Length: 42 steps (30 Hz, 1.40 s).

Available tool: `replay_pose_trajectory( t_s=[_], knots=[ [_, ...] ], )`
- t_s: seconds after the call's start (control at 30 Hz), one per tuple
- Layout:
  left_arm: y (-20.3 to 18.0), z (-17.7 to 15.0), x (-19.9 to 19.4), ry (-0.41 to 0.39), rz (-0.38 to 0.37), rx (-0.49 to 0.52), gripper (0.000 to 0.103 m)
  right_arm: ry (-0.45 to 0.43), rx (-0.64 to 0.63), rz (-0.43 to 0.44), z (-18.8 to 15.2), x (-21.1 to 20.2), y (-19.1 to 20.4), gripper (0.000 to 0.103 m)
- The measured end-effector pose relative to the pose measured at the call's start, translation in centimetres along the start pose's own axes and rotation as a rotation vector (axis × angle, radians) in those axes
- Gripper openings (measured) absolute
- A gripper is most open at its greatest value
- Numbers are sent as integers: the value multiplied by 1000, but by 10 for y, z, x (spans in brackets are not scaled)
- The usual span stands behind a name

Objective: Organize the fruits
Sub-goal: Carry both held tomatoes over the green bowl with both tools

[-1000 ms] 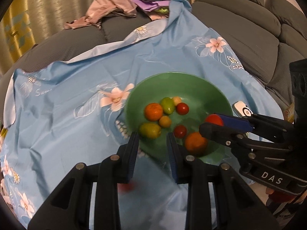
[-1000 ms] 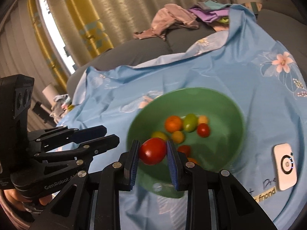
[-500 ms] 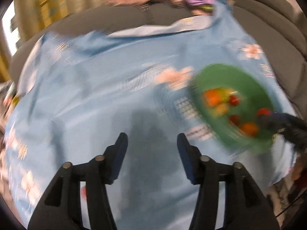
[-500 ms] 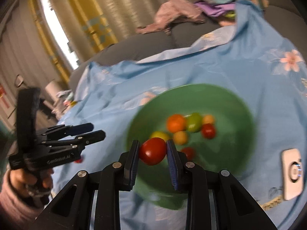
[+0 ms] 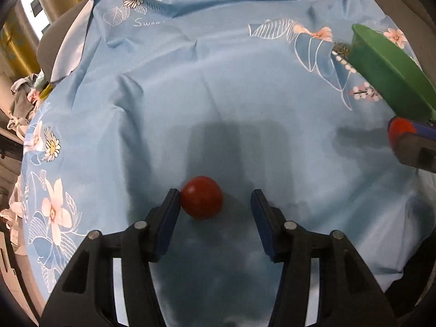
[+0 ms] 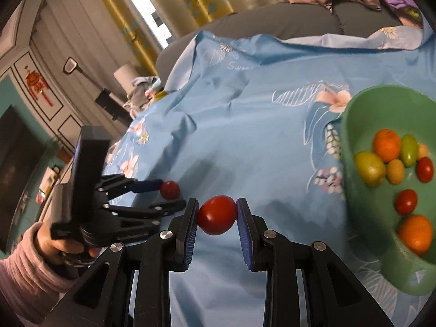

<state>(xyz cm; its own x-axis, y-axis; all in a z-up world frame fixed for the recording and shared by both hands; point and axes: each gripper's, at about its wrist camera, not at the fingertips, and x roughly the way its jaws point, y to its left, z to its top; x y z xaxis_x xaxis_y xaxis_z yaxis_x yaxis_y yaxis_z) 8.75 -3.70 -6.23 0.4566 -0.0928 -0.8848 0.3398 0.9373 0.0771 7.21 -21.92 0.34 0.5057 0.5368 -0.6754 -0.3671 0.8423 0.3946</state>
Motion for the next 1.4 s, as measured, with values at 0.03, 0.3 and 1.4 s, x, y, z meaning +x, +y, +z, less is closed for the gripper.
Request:
replay_pose_trajectory(
  t_s=[0.03,0.3,1.4],
  knots=[
    [2,-1,1,-4,-16,-15,44,1,-3,-4,0,-1,0,30],
    [4,3,1,-12,-44,-58,30,0,2,-16,1,-2,-2,30],
    [-172,110,-76,-238,-268,287,31,-239,128,-239,3,-111,-77,30]
  ],
)
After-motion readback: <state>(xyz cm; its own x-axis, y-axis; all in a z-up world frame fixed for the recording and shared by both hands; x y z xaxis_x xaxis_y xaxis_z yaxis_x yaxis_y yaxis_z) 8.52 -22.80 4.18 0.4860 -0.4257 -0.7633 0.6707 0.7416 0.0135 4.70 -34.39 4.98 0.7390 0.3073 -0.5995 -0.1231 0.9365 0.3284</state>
